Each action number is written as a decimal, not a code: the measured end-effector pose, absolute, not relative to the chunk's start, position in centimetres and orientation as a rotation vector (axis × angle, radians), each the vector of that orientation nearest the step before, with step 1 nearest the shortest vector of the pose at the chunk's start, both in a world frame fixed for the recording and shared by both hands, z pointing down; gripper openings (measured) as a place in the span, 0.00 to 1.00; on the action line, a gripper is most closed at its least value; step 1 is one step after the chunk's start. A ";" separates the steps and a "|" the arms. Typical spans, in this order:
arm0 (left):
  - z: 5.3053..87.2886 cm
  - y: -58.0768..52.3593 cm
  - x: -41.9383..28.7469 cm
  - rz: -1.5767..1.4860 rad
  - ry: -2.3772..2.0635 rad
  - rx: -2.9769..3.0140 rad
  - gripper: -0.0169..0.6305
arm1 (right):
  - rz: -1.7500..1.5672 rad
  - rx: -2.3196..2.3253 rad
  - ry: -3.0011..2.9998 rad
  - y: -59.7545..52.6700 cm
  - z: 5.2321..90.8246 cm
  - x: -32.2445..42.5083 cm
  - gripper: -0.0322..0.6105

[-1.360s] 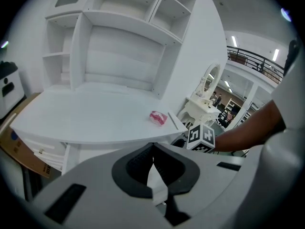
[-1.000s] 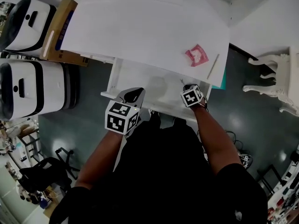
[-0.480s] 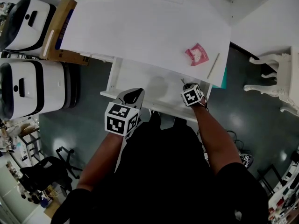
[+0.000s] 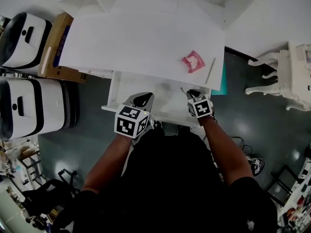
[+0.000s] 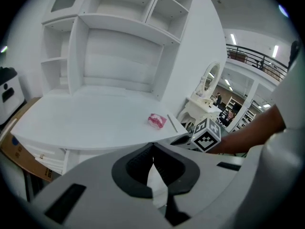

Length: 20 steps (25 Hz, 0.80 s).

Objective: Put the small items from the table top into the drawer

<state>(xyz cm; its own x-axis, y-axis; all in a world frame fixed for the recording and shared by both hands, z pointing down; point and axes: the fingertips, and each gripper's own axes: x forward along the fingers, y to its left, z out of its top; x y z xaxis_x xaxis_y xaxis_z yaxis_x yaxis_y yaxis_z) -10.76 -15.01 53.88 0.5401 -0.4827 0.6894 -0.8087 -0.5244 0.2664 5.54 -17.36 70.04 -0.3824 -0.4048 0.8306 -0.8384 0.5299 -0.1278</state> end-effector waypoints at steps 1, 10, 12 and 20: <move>53.7 -15.1 -10.3 0.739 -1.029 2.217 0.04 | 0.722 1.037 -2.016 -17.5 68.8 5.7 0.11; 52.3 -15.8 -6.9 0.688 -0.939 2.313 0.04 | 0.904 1.251 -2.290 -16.5 56.1 7.2 0.10; 52.0 -15.8 -6.1 0.685 -0.921 2.330 0.04 | 0.924 1.292 -2.329 -16.0 54.1 8.0 0.10; 50.8 -15.9 -4.6 0.690 -0.892 2.384 0.04 | 0.827 1.368 -2.363 -14.7 50.6 10.5 0.10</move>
